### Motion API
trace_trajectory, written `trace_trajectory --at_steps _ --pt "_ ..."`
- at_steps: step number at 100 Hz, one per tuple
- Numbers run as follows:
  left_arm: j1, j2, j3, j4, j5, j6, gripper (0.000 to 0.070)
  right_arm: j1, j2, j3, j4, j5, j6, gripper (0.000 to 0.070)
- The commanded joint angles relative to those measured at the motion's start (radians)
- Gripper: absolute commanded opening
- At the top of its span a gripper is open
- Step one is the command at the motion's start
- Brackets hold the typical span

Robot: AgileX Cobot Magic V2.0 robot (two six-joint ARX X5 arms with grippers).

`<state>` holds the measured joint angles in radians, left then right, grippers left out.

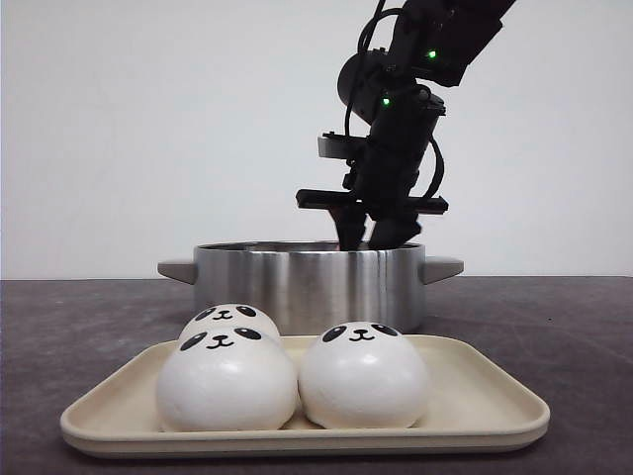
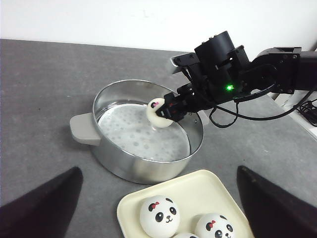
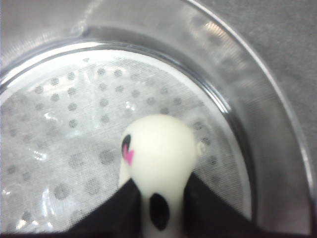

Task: Steam buns
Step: 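Lower the held bun into the steamer pot and open the right gripper, then raise the right gripper up out of the pot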

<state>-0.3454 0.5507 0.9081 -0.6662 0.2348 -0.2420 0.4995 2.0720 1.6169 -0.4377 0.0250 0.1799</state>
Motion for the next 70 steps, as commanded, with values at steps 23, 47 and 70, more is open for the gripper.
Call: trace_trajectory --at_steps 23,47,70 --pt "-0.005 0.021 0.011 0.007 -0.002 0.017 0.0598 0.006 0.019 0.053 -0.032 0.003 -0.004 0.0514" --pt "-0.005 0.055 0.011 0.006 0.034 -0.014 0.0597 0.004 0.010 0.300 -0.293 0.001 -0.008 0.0363" --pt "-0.045 0.185 0.011 -0.055 0.080 -0.031 0.0596 0.056 -0.155 0.397 -0.406 -0.001 -0.064 0.0014"
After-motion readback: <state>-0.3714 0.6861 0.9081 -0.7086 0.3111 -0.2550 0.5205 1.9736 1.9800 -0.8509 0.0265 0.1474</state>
